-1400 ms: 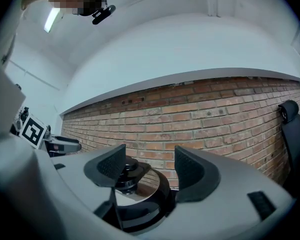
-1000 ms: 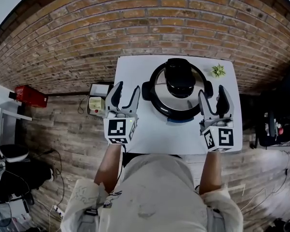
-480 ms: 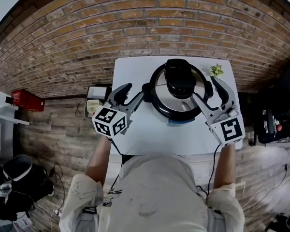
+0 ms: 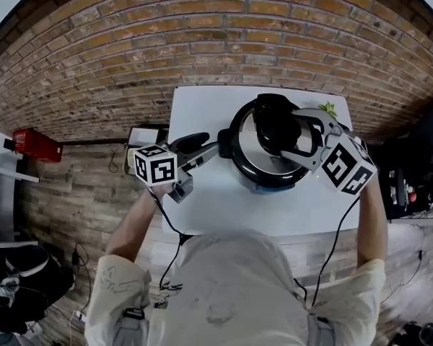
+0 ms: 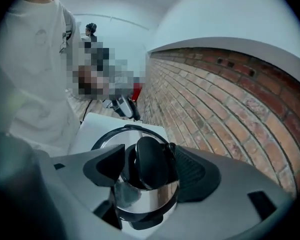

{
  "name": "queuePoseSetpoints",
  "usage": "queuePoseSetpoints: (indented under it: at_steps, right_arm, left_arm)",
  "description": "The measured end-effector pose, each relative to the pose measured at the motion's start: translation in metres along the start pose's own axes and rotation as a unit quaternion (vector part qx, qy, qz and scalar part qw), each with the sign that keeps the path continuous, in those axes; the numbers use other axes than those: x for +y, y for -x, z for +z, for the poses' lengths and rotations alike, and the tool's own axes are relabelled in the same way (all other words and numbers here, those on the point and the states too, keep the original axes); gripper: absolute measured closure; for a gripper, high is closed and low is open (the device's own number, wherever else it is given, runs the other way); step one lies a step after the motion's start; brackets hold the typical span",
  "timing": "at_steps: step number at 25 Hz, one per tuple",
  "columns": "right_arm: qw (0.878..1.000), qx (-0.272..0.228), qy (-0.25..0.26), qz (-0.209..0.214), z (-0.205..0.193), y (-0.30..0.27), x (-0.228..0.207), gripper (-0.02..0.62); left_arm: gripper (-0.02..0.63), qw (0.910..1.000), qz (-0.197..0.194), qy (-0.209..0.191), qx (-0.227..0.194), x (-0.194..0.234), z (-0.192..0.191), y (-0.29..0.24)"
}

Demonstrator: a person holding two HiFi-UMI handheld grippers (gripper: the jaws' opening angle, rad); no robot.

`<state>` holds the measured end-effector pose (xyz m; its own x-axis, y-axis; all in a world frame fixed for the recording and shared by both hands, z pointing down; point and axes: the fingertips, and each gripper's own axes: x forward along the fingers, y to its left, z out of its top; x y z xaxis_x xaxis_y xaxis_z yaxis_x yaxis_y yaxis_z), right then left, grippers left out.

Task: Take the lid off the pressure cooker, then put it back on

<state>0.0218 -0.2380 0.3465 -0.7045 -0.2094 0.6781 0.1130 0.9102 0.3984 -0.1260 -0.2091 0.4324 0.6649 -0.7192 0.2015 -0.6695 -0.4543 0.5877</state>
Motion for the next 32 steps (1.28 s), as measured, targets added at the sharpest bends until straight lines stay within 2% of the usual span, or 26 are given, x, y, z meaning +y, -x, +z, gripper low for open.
queuePoseSetpoints:
  at_steps: [3,6,9,12,15,19,22,27,32]
  right_arm:
    - [0.998,0.042,0.014,0.054,-0.004,-0.014,0.0,0.268]
    - [0.988,0.093,0.015,0.12,-0.01,-0.028,0.004,0.265]
    - [0.977,0.129,0.012,0.168,-0.017,-0.039,0.008,0.265]
    - [0.969,0.156,0.015,0.193,-0.025,-0.048,0.008,0.265]
    - [0.959,0.172,0.018,0.223,-0.03,-0.055,0.007,0.288]
    - [0.948,0.189,0.005,0.257,-0.031,-0.056,0.011,0.301]
    - [0.946,0.191,0.007,0.26,-0.031,-0.058,0.011,0.301]
    - [0.946,0.187,0.0,0.263,-0.031,-0.057,0.011,0.302]
    - [0.946,0.189,-0.007,0.264,-0.032,-0.057,0.011,0.304]
  left_arm:
    - [0.357,0.995,-0.042,0.09,0.007,0.0,-0.009,-0.008]
    - [0.357,0.981,-0.073,0.179,-0.003,0.005,-0.01,-0.015]
    - [0.357,0.9671,-0.09,0.238,-0.017,0.01,-0.011,-0.02]
    - [0.357,0.96,-0.105,0.259,-0.007,0.011,-0.016,-0.029]
    - [0.362,0.947,-0.13,0.294,0.002,0.006,-0.019,-0.041]
    - [0.422,0.9281,-0.161,0.336,-0.008,0.005,-0.021,-0.045]
    - [0.467,0.9271,-0.158,0.34,-0.014,0.01,-0.023,-0.043]
    - [0.488,0.9335,-0.151,0.325,0.001,0.009,-0.022,-0.044]
    - [0.494,0.9274,-0.154,0.341,-0.009,0.006,-0.02,-0.043]
